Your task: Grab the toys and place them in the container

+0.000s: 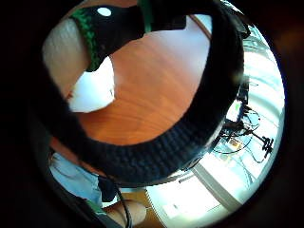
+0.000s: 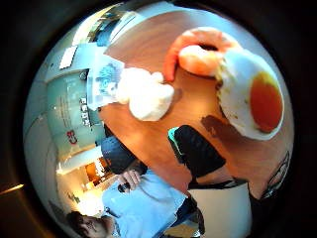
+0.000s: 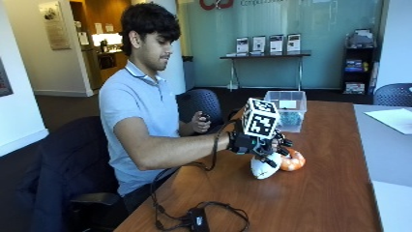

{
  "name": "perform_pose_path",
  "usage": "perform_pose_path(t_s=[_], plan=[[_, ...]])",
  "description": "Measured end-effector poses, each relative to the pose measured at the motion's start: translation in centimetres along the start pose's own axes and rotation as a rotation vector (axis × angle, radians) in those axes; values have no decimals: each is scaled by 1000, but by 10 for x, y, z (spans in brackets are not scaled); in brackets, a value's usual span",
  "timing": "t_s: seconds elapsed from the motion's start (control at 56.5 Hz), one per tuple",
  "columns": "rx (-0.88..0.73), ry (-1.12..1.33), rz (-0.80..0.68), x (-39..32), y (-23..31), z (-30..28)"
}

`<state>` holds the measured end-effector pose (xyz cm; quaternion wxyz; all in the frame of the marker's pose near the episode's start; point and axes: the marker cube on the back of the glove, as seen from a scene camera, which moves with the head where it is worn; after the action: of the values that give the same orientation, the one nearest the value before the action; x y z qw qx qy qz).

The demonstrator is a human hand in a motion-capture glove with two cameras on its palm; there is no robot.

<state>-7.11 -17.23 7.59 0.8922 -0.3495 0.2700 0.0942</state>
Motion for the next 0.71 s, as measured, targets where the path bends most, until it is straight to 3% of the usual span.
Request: perform_pose_path(t_s=[0.195, 0.283, 0.443, 0.709], plan=[[74, 48, -9, 7, -8, 42], [228, 29, -62, 7, -11, 46], [472, -111, -158, 3, -10, 19], [481, -272, -256, -59, -26, -60]])
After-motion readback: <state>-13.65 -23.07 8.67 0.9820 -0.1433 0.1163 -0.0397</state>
